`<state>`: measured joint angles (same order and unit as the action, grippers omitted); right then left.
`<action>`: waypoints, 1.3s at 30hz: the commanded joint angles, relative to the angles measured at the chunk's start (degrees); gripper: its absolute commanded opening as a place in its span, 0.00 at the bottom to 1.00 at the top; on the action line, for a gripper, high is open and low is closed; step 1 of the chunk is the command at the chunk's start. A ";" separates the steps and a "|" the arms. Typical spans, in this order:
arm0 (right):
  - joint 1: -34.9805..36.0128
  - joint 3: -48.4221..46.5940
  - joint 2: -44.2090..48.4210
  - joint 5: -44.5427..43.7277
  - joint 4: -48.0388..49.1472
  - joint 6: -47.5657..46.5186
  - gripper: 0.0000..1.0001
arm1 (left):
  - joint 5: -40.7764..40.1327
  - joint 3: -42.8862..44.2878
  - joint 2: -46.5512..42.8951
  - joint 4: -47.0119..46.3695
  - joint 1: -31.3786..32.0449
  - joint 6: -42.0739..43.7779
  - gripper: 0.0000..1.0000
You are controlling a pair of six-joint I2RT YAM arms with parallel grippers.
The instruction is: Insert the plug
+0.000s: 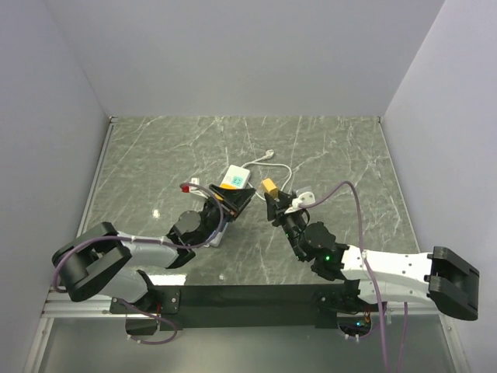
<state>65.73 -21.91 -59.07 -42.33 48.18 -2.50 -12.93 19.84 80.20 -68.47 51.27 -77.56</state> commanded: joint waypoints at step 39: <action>-21.26 -11.40 13.45 27.38 -30.96 8.39 0.00 | -38.84 26.93 8.48 55.02 3.05 59.45 0.99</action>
<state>44.95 -33.28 -46.15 -16.14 15.77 5.50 -48.03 45.01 88.49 -14.94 54.00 -18.92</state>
